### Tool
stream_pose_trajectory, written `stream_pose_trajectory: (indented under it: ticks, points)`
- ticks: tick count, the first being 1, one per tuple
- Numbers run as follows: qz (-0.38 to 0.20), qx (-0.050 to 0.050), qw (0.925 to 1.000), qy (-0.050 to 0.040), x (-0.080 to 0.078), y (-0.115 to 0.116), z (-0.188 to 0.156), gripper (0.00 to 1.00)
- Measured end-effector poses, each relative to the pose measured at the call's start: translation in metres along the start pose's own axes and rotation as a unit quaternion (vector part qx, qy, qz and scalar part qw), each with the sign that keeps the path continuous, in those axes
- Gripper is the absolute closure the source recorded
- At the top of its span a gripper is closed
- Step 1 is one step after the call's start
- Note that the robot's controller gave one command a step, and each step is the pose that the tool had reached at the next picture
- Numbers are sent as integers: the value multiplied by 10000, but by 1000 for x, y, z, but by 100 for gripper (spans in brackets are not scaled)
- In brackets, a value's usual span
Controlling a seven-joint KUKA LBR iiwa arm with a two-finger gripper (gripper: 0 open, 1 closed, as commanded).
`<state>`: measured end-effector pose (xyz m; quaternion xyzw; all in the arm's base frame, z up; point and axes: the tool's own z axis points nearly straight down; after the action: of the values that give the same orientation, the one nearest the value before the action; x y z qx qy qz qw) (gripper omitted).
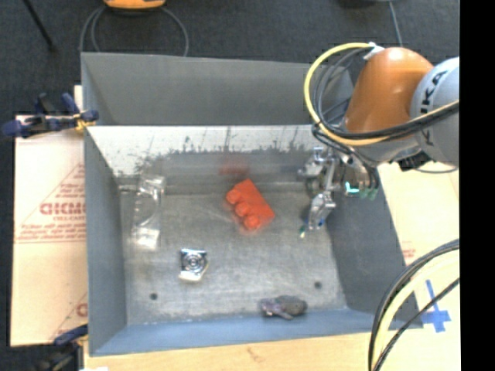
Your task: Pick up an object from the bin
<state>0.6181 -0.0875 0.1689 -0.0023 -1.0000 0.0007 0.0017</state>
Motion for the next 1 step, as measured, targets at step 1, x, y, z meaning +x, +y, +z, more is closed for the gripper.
stream_pose_trajectory:
  ticks: [1]
  points:
    - [400, -77, 9991, -76, -16, -57, 95, 0]
